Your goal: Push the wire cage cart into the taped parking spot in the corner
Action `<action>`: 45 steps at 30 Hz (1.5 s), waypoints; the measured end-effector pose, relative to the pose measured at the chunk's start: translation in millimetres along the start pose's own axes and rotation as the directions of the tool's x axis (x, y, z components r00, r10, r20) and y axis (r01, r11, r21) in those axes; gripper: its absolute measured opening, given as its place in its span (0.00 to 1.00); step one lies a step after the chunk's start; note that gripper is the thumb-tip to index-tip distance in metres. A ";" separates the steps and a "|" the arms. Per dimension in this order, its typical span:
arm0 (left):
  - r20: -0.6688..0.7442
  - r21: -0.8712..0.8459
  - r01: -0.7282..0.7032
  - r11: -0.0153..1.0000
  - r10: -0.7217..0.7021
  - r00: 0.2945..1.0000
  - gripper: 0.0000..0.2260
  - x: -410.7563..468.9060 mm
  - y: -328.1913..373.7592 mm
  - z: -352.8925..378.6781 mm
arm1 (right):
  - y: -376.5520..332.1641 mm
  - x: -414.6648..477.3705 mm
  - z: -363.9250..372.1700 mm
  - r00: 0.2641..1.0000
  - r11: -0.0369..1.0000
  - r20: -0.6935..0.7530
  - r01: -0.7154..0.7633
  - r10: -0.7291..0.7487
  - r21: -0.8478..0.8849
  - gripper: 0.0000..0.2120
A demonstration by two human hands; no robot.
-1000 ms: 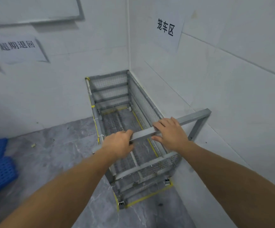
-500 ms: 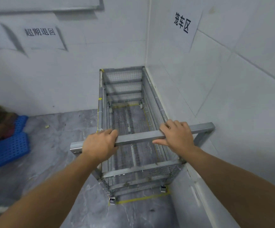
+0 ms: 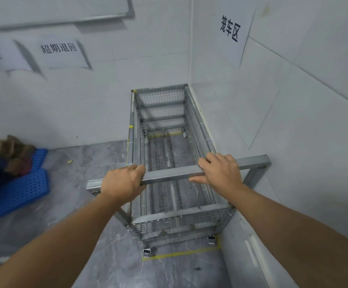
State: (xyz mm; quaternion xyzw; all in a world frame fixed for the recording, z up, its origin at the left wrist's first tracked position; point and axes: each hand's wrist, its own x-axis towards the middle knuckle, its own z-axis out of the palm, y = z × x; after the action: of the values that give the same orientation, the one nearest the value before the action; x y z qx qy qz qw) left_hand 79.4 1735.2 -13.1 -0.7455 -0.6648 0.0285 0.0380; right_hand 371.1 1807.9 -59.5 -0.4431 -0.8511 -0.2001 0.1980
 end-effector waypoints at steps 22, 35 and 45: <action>-0.032 -0.035 -0.026 0.999 0.025 0.999 0.26 -22.8 -5.4 -7.6 | -24.6 9.1 -48.7 0.898 0.993 0.431 -0.117 0.092 0.032 0.34; -0.165 -0.195 -0.030 0.980 -0.003 0.986 0.31 -99.3 -19.6 -56.2 | -85.0 -10.9 -128.7 0.901 0.938 0.360 -0.313 0.244 0.148 0.36; -0.268 -0.188 0.012 0.982 -0.063 0.961 0.33 -192.4 -23.2 -108.5 | -168.1 -48.6 -232.9 0.897 0.899 0.242 -0.412 0.371 0.149 0.33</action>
State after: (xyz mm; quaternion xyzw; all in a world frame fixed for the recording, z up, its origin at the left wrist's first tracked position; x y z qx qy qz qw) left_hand 44.5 1544.6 95.6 -0.7297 -0.6672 -0.1369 0.0602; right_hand 293.9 1566.4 83.7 -0.6025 -0.7755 -0.0236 0.1870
